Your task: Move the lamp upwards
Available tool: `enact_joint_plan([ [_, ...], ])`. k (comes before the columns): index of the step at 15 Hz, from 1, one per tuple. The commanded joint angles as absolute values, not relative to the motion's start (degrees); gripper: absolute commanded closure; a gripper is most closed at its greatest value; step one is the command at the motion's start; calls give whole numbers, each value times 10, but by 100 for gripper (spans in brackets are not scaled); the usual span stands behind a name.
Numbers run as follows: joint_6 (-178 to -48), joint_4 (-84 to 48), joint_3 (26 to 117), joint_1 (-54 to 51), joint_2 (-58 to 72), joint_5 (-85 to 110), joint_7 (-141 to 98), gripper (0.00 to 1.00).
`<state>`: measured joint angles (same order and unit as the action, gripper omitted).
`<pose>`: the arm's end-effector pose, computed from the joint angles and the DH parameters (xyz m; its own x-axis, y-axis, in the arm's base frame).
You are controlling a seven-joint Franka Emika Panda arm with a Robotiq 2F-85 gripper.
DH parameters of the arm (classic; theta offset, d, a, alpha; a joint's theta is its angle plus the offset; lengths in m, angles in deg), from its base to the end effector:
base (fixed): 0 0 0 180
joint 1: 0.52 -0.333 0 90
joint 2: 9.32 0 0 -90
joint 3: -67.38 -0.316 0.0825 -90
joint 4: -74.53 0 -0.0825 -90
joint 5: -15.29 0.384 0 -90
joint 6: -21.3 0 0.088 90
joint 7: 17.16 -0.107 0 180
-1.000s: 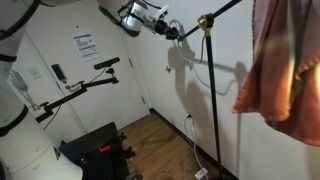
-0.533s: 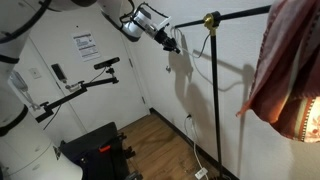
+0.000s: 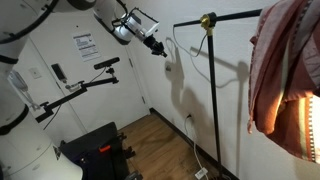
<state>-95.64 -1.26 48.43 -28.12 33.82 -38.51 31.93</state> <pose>0.5866 0.4661 0.3145 -0.3028 0.8201 -0.4856 0.8195 0.4841 0.3066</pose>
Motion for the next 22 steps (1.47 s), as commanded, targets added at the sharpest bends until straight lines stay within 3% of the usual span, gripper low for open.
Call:
enact_joint_plan([
  [1, -993, -52, 478, -290, 307, -402, 286, 100],
  [11, -1217, -250, 512, -288, 110, -593, -54, 100],
  [20, -1207, -471, 478, -268, -99, -833, -403, 100],
  [21, -1214, -405, 472, -267, -38, -804, -343, 99],
  [22, -1214, -429, 470, -265, -58, -815, -369, 99],
])
